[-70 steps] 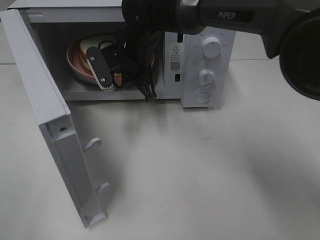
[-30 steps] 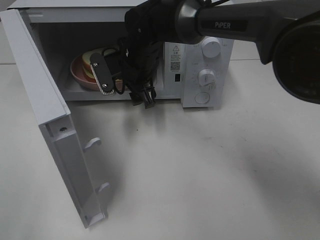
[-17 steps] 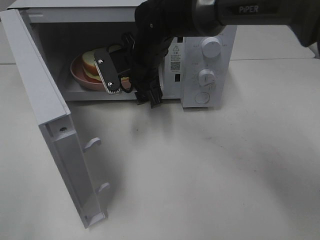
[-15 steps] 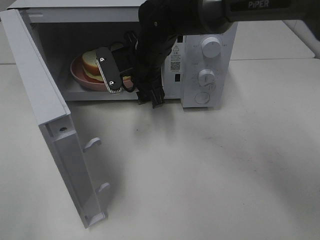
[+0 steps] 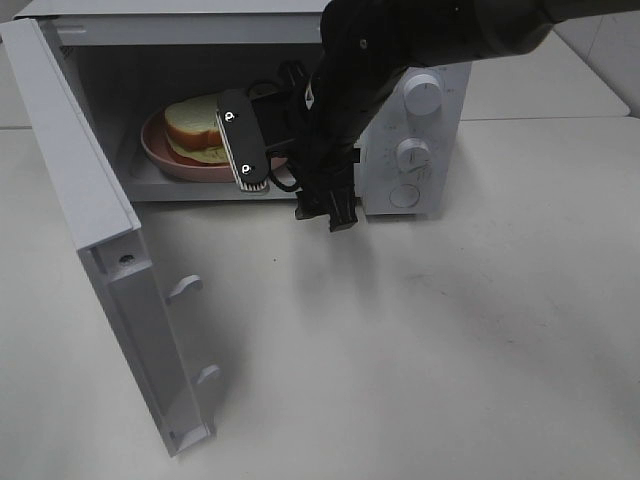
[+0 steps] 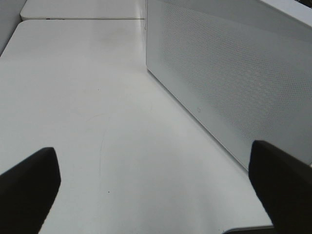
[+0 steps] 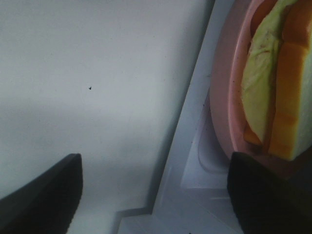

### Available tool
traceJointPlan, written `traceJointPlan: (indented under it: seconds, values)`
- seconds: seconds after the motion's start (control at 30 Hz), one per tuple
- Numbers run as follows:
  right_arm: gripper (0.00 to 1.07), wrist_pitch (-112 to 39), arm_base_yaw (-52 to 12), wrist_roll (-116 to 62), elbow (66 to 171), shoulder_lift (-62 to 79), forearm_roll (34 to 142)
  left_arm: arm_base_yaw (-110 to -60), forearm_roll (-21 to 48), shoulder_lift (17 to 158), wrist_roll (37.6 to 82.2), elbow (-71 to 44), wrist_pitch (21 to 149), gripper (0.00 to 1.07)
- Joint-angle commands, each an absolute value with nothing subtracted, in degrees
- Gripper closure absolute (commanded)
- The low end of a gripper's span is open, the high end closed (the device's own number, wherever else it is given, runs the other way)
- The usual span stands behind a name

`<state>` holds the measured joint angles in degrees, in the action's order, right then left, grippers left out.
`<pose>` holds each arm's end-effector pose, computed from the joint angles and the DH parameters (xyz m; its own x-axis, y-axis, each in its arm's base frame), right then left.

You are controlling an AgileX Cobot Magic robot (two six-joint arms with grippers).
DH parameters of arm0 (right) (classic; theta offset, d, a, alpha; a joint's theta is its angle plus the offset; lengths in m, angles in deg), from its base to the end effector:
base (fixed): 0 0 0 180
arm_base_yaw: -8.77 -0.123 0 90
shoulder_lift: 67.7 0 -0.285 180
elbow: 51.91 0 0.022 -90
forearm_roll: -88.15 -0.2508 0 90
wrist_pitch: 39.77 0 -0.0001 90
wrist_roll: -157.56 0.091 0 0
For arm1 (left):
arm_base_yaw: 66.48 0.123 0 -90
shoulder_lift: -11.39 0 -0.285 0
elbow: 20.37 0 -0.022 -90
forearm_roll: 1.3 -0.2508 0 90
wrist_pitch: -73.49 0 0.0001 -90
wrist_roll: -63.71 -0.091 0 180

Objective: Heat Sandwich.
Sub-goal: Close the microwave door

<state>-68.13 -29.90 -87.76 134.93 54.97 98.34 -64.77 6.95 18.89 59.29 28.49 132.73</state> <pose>0.3504 0.2706 0.2002 0.3917 -0.9152 -0.0944 -0.7646 -0.2667 -0.5868 -0.0040 -0.0114 0.2787 -0.4275 -0.0097 -0.9040 0.0831 0.9953 -0.0499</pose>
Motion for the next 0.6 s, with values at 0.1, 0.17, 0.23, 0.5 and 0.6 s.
traceJointPlan:
  seconds: [0.1,0.17,0.23,0.5,0.6]
  values:
    - [0.31,-67.3,-30.0,-85.5,131.0,51.0,98.2,-64.7,6.7,17.7,59.5,28.6,132.9,0.03]
    - [0.31,-67.3,-30.0,-84.8,129.2,49.6,98.2,-64.7,6.7,17.7,59.5,28.6,132.9,0.03]
    - [0.31,-67.3,-30.0,-83.6,127.3,48.0,98.2,-64.7,6.7,17.7,59.5,28.6,132.9,0.03]
    - [0.31,-67.3,-30.0,-78.4,119.8,41.6,98.2,-64.7,6.7,17.7,59.5,28.6,132.9,0.03]
    - [0.31,-67.3,-30.0,-76.2,116.4,38.4,98.2,-64.7,6.7,17.7,59.5,28.6,132.9,0.03]
